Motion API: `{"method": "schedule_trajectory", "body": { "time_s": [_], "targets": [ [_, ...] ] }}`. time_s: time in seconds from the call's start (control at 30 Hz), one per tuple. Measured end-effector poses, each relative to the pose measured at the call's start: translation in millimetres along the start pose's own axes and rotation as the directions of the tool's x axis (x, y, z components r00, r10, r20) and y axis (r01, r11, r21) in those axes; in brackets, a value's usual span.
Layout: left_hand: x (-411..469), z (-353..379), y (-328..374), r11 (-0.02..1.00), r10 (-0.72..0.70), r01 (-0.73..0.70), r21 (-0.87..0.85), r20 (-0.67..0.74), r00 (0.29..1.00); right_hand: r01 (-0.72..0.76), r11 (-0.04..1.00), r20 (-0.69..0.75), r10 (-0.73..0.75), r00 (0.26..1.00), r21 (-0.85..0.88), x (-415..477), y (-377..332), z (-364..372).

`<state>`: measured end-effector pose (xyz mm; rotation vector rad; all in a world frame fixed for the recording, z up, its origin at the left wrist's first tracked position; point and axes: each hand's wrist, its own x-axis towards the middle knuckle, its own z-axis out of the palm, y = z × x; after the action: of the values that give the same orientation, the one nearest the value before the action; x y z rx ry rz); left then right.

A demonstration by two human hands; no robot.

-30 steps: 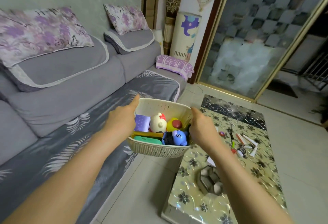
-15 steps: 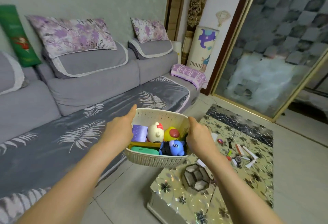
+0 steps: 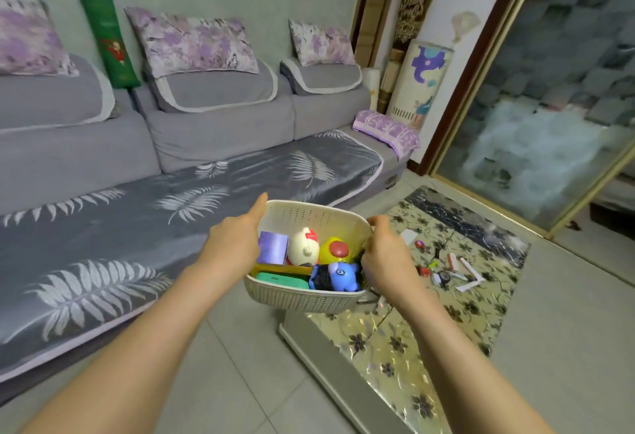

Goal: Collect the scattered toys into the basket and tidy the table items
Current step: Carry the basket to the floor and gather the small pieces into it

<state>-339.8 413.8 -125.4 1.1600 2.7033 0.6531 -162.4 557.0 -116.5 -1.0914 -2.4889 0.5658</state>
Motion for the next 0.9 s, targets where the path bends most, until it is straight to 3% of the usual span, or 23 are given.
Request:
{"method": "schedule_trajectory", "body": {
  "time_s": [0.23, 0.6, 0.9],
  "targets": [
    [-109.1, 19.4, 29.2, 0.998, -0.044, 0.043, 0.038, 0.012, 0.999, -0.010, 1.000, 0.049, 0.008, 0.999, 0.029, -101.7, 30.3, -27.5],
    [-268.2, 109.8, 89.0, 0.984, -0.180, 0.180, -0.012, 0.009, 0.984, 0.052, 0.997, 0.171, -0.059, 0.983, 0.049, -237.4, 135.0, -55.7],
    [-377.4, 189.3, 95.2, 0.967, -0.216, 0.230, -0.105, 0.135, 0.967, -0.071, 0.994, 0.246, 0.049, 0.968, 0.083, -344.4, 205.3, -19.7]
  ]
}}
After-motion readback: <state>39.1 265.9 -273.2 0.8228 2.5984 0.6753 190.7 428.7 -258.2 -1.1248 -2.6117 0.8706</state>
